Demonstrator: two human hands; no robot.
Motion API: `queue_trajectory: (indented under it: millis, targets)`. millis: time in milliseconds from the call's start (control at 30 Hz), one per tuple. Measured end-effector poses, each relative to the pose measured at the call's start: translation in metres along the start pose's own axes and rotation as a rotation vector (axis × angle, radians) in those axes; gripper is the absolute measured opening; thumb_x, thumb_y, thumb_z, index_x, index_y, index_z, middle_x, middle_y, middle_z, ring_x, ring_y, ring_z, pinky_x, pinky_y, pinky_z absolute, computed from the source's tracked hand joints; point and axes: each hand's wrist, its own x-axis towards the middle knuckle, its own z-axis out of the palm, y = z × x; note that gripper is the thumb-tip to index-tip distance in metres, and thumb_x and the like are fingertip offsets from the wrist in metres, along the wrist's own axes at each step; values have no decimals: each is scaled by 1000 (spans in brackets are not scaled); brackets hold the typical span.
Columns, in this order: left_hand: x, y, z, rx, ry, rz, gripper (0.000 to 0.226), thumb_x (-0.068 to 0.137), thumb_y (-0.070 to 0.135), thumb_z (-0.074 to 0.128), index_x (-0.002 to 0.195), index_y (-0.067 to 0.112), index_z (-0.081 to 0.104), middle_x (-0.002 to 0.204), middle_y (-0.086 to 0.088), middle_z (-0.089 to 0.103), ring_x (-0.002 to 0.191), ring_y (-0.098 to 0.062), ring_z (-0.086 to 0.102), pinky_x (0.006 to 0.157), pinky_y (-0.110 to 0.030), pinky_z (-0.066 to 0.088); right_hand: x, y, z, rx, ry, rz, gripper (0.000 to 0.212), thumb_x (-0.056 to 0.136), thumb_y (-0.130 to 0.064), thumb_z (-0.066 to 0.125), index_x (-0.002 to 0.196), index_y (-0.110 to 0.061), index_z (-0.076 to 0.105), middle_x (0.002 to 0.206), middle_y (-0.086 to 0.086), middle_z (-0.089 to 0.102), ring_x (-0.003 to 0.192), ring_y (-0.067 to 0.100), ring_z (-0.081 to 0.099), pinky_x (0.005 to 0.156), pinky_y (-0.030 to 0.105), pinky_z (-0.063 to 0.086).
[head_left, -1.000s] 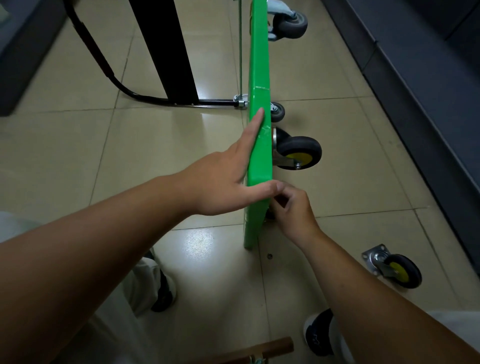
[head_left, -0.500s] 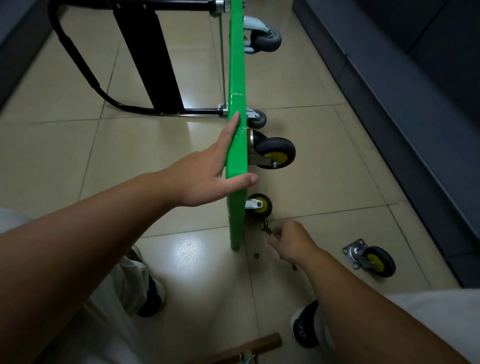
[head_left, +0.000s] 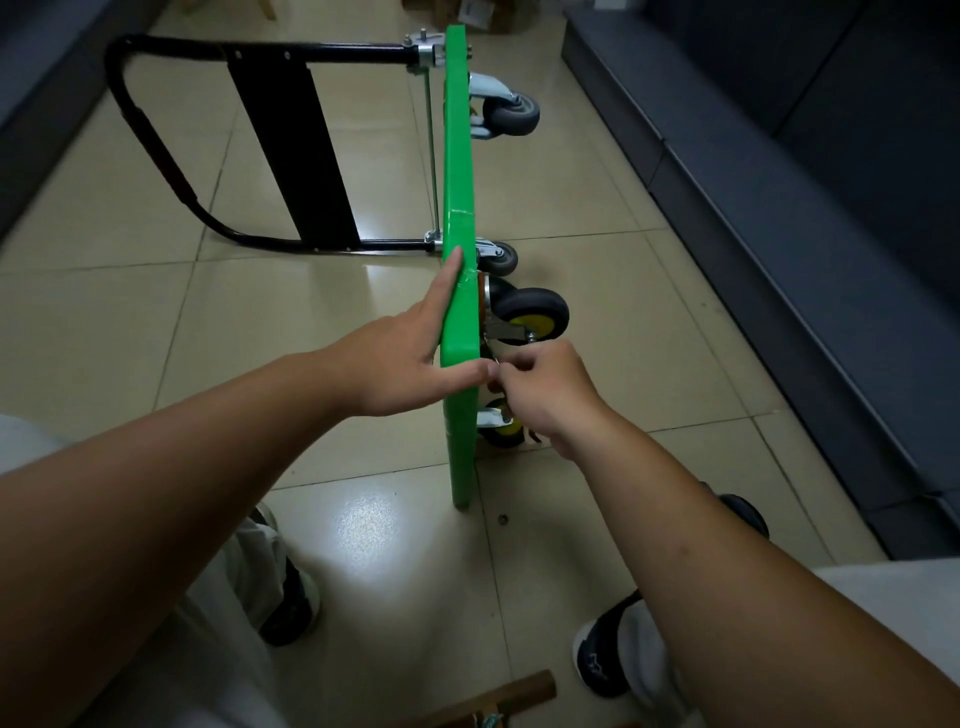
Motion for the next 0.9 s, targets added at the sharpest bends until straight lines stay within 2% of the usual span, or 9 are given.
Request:
queue_trajectory:
  millis: [67, 167, 300, 400, 567, 667, 800, 900]
  targets:
    - [0, -1, 0, 13, 3, 0, 116, 75, 83, 50, 146, 48, -35, 160, -6, 38, 110, -24, 65, 95, -42, 55, -1, -3, 1, 32, -41, 17, 24, 101, -21, 59, 121, -15, 71, 104, 1, 71, 88, 20, 69, 71, 34, 59]
    - [1, -1, 0, 23, 8, 3, 116, 80, 82, 52, 147, 46, -36, 161, -7, 36, 113, -24, 64, 97, -42, 54, 1, -2, 0, 83, -88, 34, 27, 101, -18, 59, 126, -12, 68, 110, 4, 71, 92, 21, 69, 71, 31, 58]
    - [1, 1, 0, 33, 3, 2, 116, 79, 77, 50, 149, 41, -36, 162, -7, 34, 109, -22, 64, 93, -36, 54, 5, -1, -5, 188, -143, 45, 25, 98, -16, 64, 120, -8, 72, 108, 8, 74, 85, 19, 69, 72, 30, 59]
    - [0, 2, 1, 31, 14, -7, 110, 89, 69, 51, 149, 40, -36, 164, -7, 31, 105, -21, 62, 90, -32, 52, 6, 2, -6, 233, -215, 37, 27, 98, -18, 64, 123, -7, 70, 109, 9, 74, 74, 12, 67, 57, 19, 50]
    - [-1, 0, 2, 27, 31, -11, 102, 95, 66, 48, 148, 43, -36, 166, -6, 25, 113, -26, 62, 96, -39, 54, 5, 9, -2, 226, -236, -35, 24, 101, -16, 60, 121, -9, 72, 99, 1, 75, 64, 0, 66, 58, 16, 50]
    - [-2, 1, 1, 22, 26, -9, 105, 87, 72, 46, 146, 46, -37, 166, -6, 27, 111, -26, 64, 95, -42, 54, 3, 18, 5, 242, -240, -53, 22, 102, -13, 59, 120, -12, 72, 101, 1, 76, 80, 8, 74, 67, 22, 59]
    - [-3, 2, 2, 13, 21, -8, 106, 83, 73, 46, 146, 47, -36, 163, -7, 32, 108, -25, 65, 94, -43, 55, 2, 38, 15, 265, -192, -73, 28, 100, -13, 61, 126, -22, 70, 100, -7, 74, 87, 11, 73, 77, 26, 61]
    - [-1, -1, 2, -2, 35, 3, 107, 85, 71, 48, 147, 46, -35, 157, -7, 41, 105, -22, 65, 93, -42, 55, 8, 52, 20, 294, -171, -119, 33, 99, -12, 63, 129, -23, 67, 103, -12, 72, 90, 1, 70, 71, 14, 55]
